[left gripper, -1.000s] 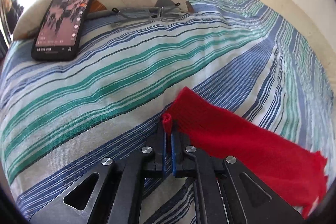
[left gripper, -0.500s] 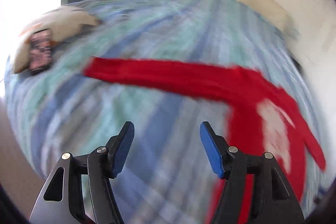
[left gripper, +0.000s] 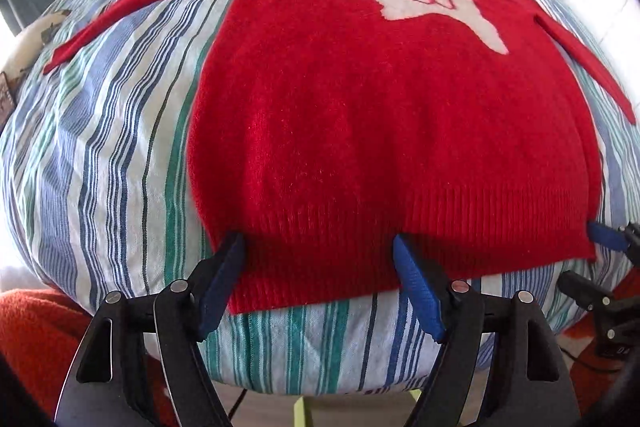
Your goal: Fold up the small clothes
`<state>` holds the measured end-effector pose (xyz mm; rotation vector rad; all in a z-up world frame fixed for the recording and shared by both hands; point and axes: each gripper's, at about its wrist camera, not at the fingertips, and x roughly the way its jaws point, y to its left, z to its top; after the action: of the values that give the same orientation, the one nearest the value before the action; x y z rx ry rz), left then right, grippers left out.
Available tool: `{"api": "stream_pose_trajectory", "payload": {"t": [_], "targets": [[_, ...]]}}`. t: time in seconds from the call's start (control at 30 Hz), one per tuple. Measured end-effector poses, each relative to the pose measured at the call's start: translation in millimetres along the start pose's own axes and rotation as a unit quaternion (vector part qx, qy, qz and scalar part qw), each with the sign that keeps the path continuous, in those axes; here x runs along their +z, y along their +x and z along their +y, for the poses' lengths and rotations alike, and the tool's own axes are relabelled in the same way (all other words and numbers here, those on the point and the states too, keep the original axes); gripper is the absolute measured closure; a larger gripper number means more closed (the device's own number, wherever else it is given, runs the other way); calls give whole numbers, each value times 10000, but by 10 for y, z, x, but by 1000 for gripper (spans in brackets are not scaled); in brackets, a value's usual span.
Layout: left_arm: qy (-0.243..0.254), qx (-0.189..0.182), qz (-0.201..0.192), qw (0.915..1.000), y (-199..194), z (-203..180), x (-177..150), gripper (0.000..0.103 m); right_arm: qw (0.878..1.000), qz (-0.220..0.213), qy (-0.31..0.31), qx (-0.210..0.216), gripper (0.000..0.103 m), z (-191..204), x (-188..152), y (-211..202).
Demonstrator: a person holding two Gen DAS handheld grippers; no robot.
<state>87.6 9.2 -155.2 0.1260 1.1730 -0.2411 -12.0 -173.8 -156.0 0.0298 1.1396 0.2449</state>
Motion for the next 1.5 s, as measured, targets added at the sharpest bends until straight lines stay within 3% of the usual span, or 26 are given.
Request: {"api": "stream_pose_trajectory", "payload": {"t": [0.4,0.63,0.73,0.83,0.93,1.0,1.1,1.2,1.3,1.4,1.5], "targets": [[129,85,-147,9998,74,-21,20,22,9991,-12,-387,-179,8,165,-41,89],[139,84,-130,9998,38,-22,0,21,9993,-103,-357,-56,6,152,-44,23],[-71,-150,-151,9997,-178,99,11,22,9992,-346,-41,218,8,58,5,-229],[-318,-333,-469,9978,-449,277,44,20,9911,-1084,683,360,8,-265,59,-660],[-379,-68,-848,9957,-614,431,135,13,9731,-1524,1695,347,8,-836,97,-920],[-303,51,-981,9947,-616,504,259,11,9644,-1619,2092,49,8,-1137,91,-976],[-251,79,-1096,9936,-492,658,545,5,9450,-1746,2650,-787,8,-1600,111,-1034],[-204,298,-802,9961,-73,872,969,4,9334,-1214,2965,-1615,8,-1980,230,-878],[-521,544,-472,9960,327,1135,1281,8,9204,-898,3326,-1850,8,-2203,274,-692],[-635,604,-622,9942,460,1268,1482,10,9042,-1117,3458,-2242,8,-2202,322,-635],[-467,611,-918,9928,544,1269,1681,8,8998,-1400,3406,-2341,8,-2250,422,-552]]}}
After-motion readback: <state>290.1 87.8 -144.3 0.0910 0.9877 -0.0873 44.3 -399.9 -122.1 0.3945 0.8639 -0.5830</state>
